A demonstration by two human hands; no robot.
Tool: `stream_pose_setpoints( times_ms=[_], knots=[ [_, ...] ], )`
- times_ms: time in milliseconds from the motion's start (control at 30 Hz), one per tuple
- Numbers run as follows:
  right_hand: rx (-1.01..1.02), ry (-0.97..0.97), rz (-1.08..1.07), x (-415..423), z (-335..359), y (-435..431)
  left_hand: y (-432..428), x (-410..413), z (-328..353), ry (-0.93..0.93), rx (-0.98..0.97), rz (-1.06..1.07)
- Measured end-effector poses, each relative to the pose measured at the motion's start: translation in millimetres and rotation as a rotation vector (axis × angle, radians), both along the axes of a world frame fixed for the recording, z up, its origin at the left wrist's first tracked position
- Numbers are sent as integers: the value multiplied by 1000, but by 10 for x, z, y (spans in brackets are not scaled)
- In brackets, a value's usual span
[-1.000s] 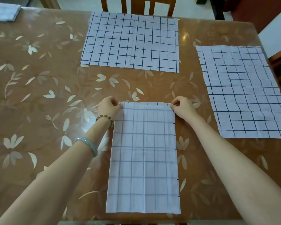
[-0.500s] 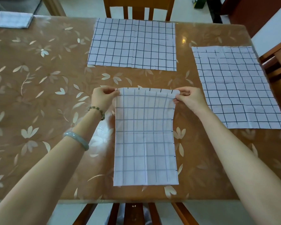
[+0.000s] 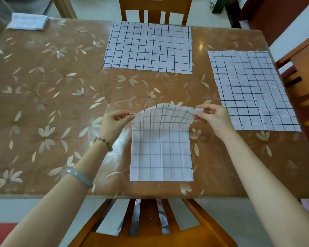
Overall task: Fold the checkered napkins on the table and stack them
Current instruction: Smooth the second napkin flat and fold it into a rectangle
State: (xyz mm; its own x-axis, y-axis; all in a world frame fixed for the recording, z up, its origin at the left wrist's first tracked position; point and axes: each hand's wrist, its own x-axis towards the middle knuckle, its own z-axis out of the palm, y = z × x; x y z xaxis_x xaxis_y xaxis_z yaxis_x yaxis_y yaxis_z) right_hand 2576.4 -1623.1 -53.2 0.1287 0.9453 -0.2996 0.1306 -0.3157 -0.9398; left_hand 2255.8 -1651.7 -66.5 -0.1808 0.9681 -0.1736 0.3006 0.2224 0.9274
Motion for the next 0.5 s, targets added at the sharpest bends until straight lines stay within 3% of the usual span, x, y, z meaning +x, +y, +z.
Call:
stream_pose_setpoints(
  times_ms=[300,400,500],
  knots=[
    [-179,314,-193,-25,-76,-672,-744,-96,-119,-105,-162,12],
    [-248,198,-169,-54,-137,-826,-895,-72,-173,-145,-217,-2],
    [-306,-22,-38,-31,-311,-958,-1014,-18,-264,-66,-281,-16]
  ],
)
